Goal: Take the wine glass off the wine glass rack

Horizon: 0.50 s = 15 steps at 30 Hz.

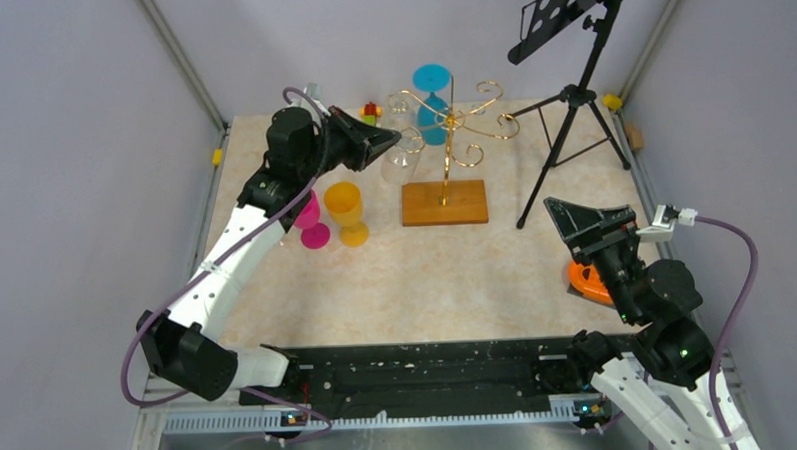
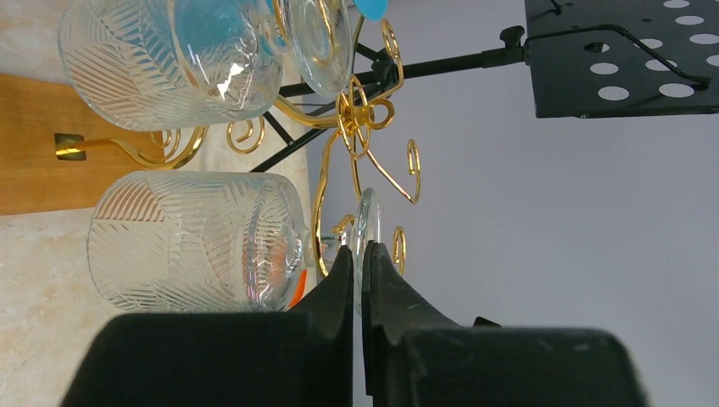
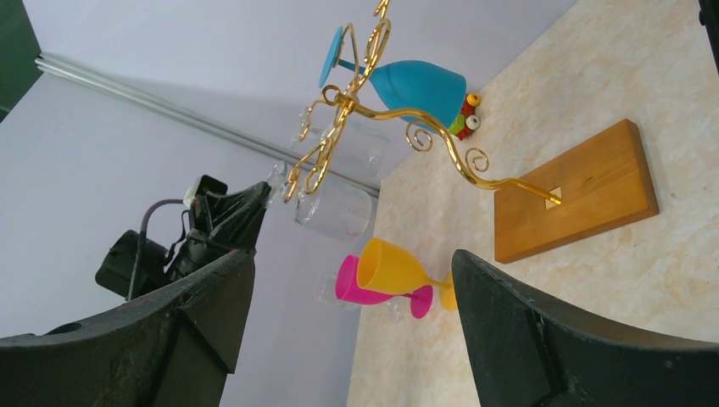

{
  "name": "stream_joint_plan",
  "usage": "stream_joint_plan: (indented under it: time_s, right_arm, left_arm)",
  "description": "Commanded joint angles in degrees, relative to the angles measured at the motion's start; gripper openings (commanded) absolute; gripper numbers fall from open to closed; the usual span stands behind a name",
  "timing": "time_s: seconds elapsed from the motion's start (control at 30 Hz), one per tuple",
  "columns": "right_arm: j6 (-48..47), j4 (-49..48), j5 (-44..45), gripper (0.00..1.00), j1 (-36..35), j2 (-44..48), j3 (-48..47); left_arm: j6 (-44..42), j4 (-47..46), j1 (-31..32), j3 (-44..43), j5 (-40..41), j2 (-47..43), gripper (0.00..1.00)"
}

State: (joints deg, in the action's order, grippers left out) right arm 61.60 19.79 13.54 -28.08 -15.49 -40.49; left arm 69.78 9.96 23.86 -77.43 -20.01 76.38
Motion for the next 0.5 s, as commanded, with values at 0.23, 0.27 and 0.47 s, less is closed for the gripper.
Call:
stream_joint_plan:
  time_s: [0.23,0.27,0.47]
  right_arm:
    - [-0.9,-0.6,1.0,0.87,0.0,0.4,-0.7]
    - [-1.0,-0.5,1.2,0.87,0.0,0.4,-0.8]
    - [-1.3,0.0,1.7,0.87,-0.1,0.7,-1.1]
  left_arm:
    - [-1.2,-8.1,-0.6,-2.9,2.0,-0.3,0.0]
    - [-1.5,-8.0,-0.6,-3.3,2.1,0.1,0.0]
    - [-1.4,-9.5,-0.6,-5.5,-0.1,2.9,0.0]
